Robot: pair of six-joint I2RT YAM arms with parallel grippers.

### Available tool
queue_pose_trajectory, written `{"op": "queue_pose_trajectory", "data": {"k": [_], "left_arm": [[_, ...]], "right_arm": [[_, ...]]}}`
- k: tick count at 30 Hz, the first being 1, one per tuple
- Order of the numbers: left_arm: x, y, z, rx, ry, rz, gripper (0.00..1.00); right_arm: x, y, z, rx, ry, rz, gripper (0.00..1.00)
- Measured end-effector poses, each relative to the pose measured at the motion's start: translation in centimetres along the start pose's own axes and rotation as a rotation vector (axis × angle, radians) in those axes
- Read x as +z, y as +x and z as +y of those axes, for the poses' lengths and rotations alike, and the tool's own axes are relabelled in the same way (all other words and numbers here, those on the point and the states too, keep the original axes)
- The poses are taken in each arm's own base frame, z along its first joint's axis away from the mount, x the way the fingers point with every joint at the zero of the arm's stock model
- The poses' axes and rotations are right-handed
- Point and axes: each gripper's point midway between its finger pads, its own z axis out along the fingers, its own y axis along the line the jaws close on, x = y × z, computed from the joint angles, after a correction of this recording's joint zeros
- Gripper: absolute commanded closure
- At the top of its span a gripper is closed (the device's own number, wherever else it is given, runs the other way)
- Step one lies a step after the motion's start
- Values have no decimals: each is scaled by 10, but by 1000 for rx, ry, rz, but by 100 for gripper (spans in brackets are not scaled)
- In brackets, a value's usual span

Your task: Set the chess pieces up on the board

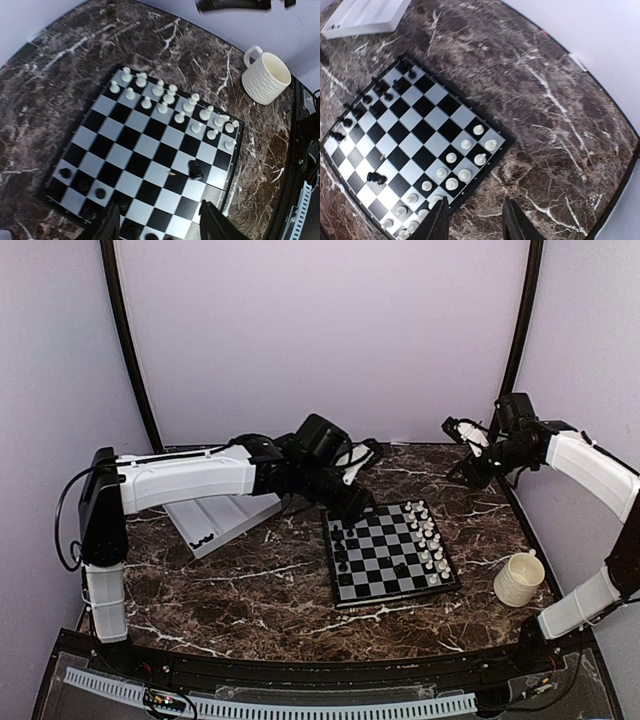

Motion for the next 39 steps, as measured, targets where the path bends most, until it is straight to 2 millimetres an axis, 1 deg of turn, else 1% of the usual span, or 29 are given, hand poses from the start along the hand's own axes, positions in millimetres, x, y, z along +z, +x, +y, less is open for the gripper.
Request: {"op": "queue_pose_trajectory", "data": {"k": [3, 6, 8, 11, 14, 16, 20, 25, 28, 31, 36, 39], "left_arm": [[30, 12, -28, 17, 34, 84, 47], [54, 21, -48, 36, 54, 149, 48], [69, 29, -59, 47, 62, 193, 47], [84, 48, -69, 50, 70, 258, 47], [92, 66, -70, 40, 67, 324, 47], [95, 72, -69, 31, 61, 350, 47], [102, 78, -67, 23, 49, 374, 48], [108, 86, -62, 17, 28, 396, 53], [116, 89, -59, 18, 17, 401, 53], [122, 97, -58, 17, 14, 418, 53], [129, 99, -57, 17, 14, 418, 56], [132, 99, -57, 20, 15, 416, 61]], "right_arm": [[-14, -11, -19, 65, 79, -71, 61], [-21, -17, -35, 125, 138, -116, 60], [-23, -19, -39, 147, 153, -128, 59], [-25, -22, -43, 169, 162, -144, 59], [-25, -24, -43, 182, 158, -155, 58], [-25, -26, -43, 186, 157, -163, 58], [-25, -27, -43, 190, 152, -172, 58], [-25, -28, -42, 193, 147, -177, 57], [-25, -29, -42, 194, 146, -178, 57], [-25, -28, -42, 196, 146, -178, 58], [-23, -25, -41, 198, 142, -172, 58], [-23, -25, -41, 199, 141, -172, 58]]}}
